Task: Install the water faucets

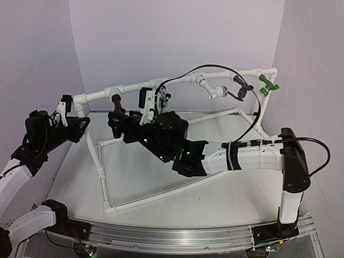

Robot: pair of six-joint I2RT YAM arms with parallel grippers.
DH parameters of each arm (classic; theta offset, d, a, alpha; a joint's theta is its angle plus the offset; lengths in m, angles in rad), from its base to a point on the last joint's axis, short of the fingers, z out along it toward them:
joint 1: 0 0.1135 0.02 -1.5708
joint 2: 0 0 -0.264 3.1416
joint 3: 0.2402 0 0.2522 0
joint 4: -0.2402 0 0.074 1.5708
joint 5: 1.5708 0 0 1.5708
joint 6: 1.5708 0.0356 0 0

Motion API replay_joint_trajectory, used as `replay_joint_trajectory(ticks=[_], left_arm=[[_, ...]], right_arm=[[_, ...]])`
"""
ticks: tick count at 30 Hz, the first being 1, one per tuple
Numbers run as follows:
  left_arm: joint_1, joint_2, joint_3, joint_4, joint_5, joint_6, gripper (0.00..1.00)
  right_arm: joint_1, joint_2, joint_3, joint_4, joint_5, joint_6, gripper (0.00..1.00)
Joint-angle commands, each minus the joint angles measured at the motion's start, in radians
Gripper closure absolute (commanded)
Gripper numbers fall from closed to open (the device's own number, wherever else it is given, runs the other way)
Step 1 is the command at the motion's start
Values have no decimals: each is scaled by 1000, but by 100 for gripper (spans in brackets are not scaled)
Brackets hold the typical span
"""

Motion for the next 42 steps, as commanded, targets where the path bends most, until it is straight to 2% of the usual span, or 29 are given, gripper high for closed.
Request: replay_joint_trajectory(ticks=[1,7,8,12,17,22,25,28,30,32,35,36,38,39,42], left_arm=[[-12,17,-8,-142,83,-119,98],[-13,24,-7,-143,92,-118,98],[-13,24,-6,-142,93,-118,98],[-13,26,-7,-142,97,-118,98],[-13,29,-8,-142,100,-117,98],[-13,29,-8,-142,104,-116,98],[-13,29,-8,-142,106,-115,98],[-13,29,-8,-142,108,-114,98],[-13,28,-8,-142,109,-114,98],[-13,28,-8,-142,109,-113,98],[-13,29,-8,-142,109,-113,98],[-13,30,-8,-142,109,-113,98],[-13,32,-6,-142,110,-113,98],[-13,33,-6,-142,110,-113,98],[-13,37,-5,-142,110,-113,98]], right_arm=[[15,-177,-66,-130,-79,-490,2],[88,-211,38,-460,-29,-1266,2],[101,-206,48,-489,-4,-1399,2],[118,-154,123,-520,114,-1769,2],[114,-67,235,-533,203,-2109,2],[88,25,338,-535,254,-2272,2],[75,64,386,-537,250,-2293,3],[65,116,441,-560,248,-2268,10],[57,151,487,-574,272,-2237,22],[52,170,511,-575,274,-2175,45],[47,187,543,-576,266,-2029,63],[46,195,551,-576,269,-1966,73],[41,211,563,-549,273,-1831,86],[40,220,564,-516,273,-1756,91],[38,250,554,-393,266,-1552,98]])
